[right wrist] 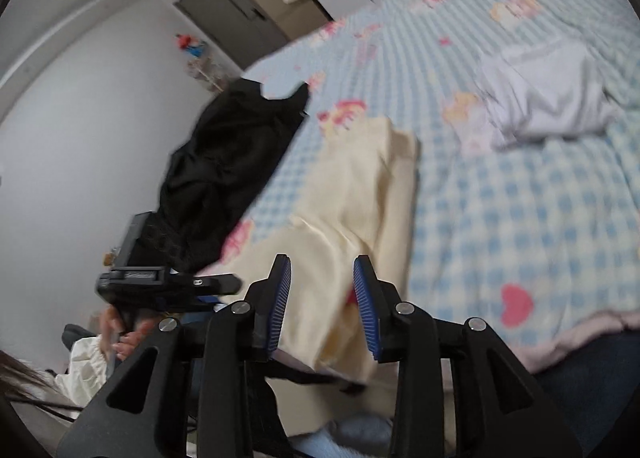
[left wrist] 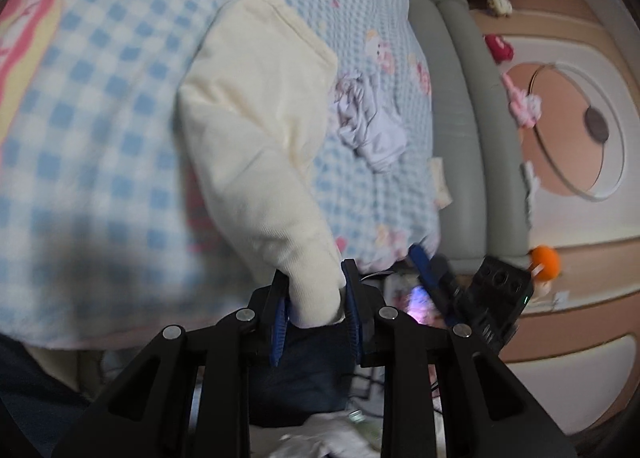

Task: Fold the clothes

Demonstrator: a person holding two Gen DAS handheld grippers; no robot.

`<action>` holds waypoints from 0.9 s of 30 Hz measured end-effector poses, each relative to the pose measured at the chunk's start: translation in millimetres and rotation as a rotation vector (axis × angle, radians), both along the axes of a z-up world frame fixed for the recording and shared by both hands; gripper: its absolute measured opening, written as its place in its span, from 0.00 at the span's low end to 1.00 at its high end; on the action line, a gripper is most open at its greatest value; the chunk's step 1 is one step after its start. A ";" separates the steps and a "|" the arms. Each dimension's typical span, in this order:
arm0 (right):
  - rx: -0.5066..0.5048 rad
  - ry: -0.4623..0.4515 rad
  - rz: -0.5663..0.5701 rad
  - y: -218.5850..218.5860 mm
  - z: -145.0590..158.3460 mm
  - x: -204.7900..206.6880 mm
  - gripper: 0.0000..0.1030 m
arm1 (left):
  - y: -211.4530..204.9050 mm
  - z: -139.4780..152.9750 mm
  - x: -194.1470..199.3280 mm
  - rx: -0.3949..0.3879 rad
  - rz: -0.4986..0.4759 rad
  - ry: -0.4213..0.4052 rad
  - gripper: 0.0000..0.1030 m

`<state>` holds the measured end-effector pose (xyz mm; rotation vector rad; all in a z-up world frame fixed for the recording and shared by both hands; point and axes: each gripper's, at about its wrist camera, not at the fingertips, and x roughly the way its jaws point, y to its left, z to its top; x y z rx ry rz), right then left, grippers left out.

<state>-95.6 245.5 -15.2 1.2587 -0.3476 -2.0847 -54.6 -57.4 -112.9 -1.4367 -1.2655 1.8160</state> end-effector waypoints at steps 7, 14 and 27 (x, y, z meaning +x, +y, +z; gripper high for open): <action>0.044 -0.016 0.086 -11.7 -7.3 3.2 0.33 | -9.7 -0.3 -44.7 0.080 0.114 0.008 0.24; 0.107 -0.038 0.119 -15.7 -23.8 0.1 0.43 | -14.3 -7.2 -85.1 0.108 0.169 0.000 0.24; 0.165 0.224 0.092 -69.7 -5.8 -81.1 0.34 | -39.2 -4.0 -134.3 0.096 0.073 0.061 0.40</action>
